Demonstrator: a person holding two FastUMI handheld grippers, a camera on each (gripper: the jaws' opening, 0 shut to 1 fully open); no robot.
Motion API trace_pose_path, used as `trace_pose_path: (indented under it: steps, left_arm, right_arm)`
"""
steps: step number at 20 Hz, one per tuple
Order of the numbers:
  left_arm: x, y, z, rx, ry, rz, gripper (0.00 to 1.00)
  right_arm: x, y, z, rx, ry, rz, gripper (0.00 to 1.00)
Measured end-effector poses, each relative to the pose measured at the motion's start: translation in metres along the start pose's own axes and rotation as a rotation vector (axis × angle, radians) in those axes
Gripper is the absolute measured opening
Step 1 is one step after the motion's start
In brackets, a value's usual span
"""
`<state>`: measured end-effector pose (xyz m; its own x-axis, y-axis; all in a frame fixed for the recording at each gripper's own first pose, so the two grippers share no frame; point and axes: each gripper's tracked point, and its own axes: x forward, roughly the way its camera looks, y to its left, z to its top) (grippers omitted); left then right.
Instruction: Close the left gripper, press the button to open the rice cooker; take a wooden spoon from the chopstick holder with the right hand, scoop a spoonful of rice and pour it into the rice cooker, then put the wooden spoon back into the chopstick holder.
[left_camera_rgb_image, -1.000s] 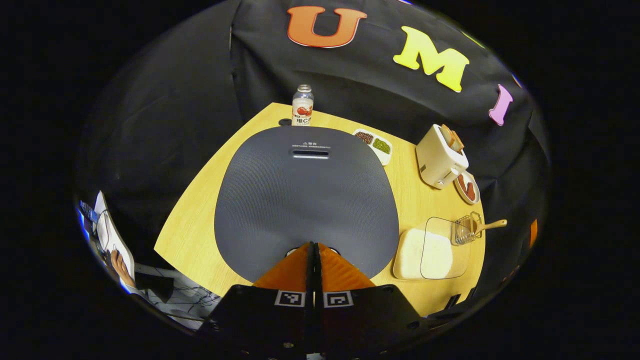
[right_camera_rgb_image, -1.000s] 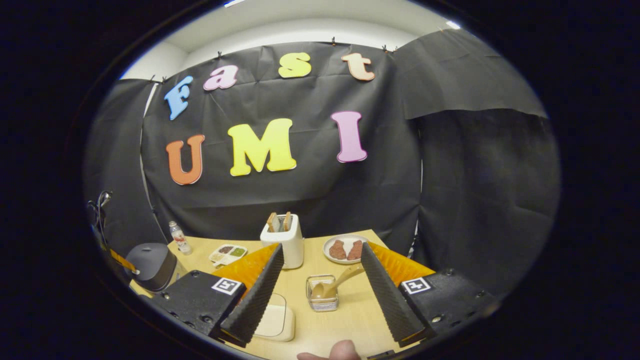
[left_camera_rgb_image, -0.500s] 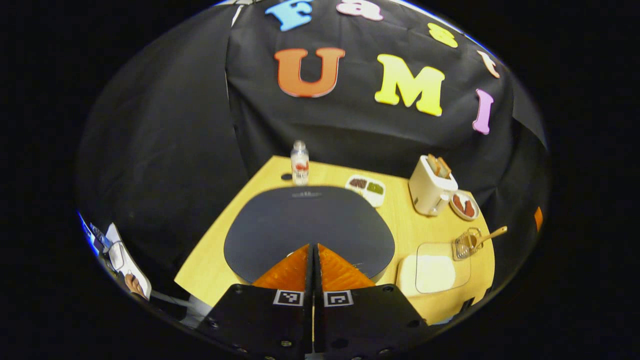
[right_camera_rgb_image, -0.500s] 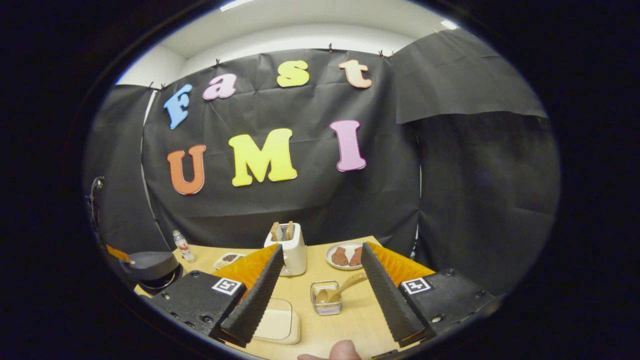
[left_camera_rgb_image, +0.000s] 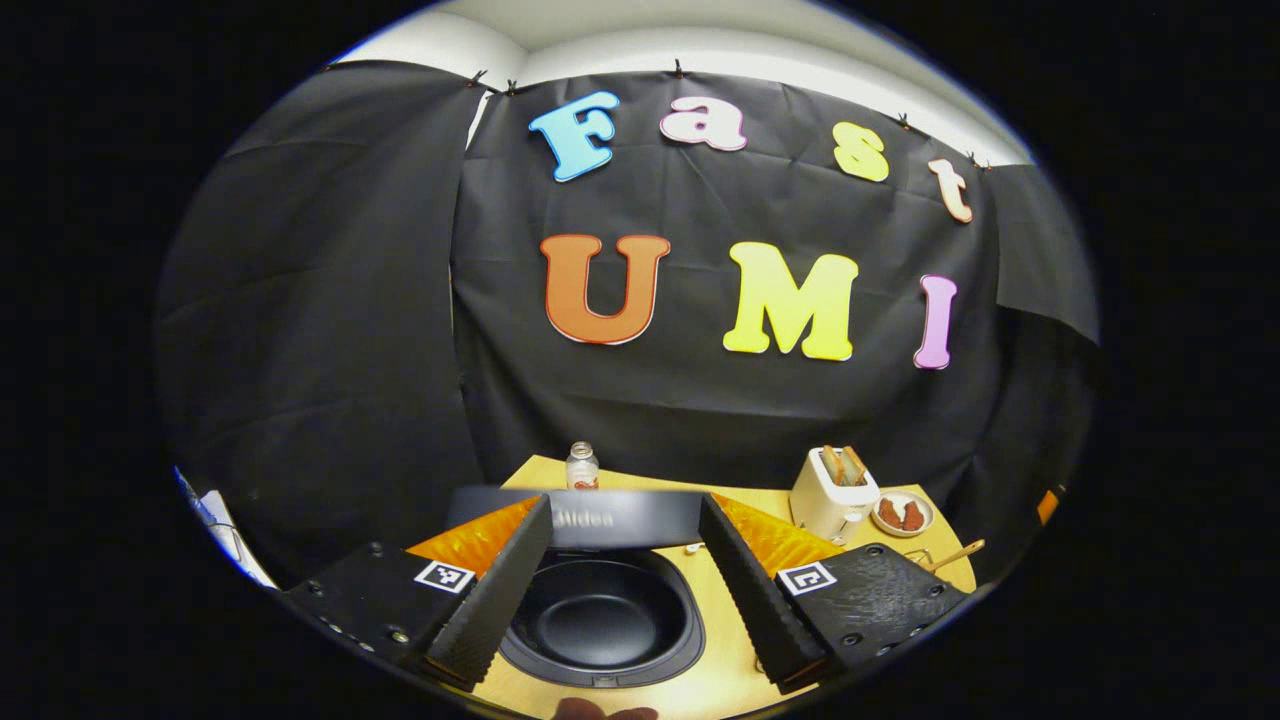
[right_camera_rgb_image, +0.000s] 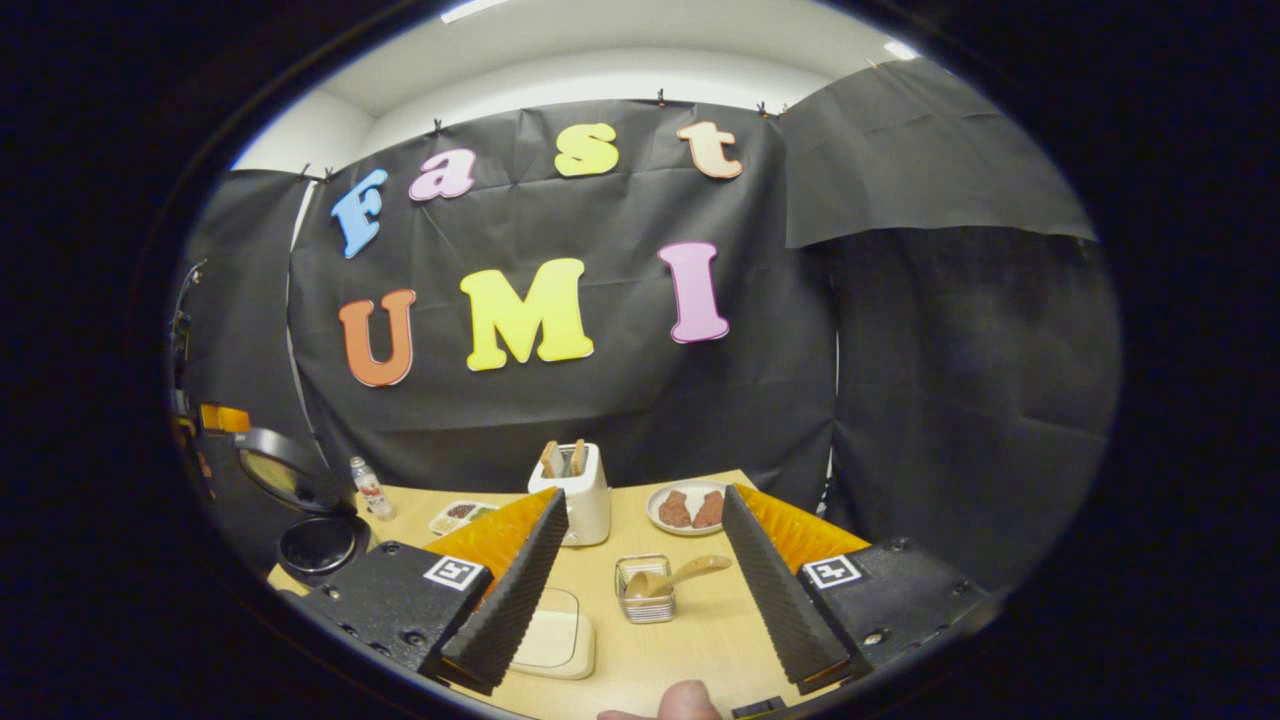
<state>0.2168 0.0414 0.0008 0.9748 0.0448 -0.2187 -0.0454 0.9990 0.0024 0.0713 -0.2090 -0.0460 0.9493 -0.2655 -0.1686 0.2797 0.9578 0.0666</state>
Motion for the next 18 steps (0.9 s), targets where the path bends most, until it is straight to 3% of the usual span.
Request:
trace_pose_path:
  steps: [4,9,10,11,12,14,15,18]
  left_arm:
    - [-0.025,-0.001,0.001,0.055,-0.059,0.025,0.95]
    - [-0.067,-0.024,-0.012,0.075,-0.093,0.034,0.95]
    - [-0.074,-0.027,-0.016,0.092,-0.091,0.042,0.84]
    - [-0.079,-0.030,-0.017,0.104,-0.092,0.048,0.84]
    - [-0.084,-0.036,-0.019,0.105,-0.092,0.048,0.95]
    - [-0.092,-0.049,-0.024,0.088,-0.088,0.037,0.95]
    - [-0.098,-0.051,-0.025,0.083,-0.091,0.047,0.86]
    - [-0.101,-0.062,-0.027,0.052,-0.093,0.061,0.96]
  right_arm:
    - [-0.001,-0.007,0.003,-0.024,-0.007,0.002,1.00]
    - [0.014,-0.015,-0.026,-0.014,0.059,0.012,1.00]
    - [0.018,-0.017,-0.034,-0.012,0.074,0.018,1.00]
    - [0.024,-0.019,-0.042,-0.011,0.093,0.022,1.00]
    - [0.028,-0.021,-0.051,-0.005,0.110,0.026,1.00]
    - [0.041,-0.027,-0.067,0.007,0.143,0.027,1.00]
    - [0.048,-0.029,-0.077,0.012,0.162,0.028,1.00]
    - [0.070,-0.031,-0.108,0.036,0.223,0.038,1.00]
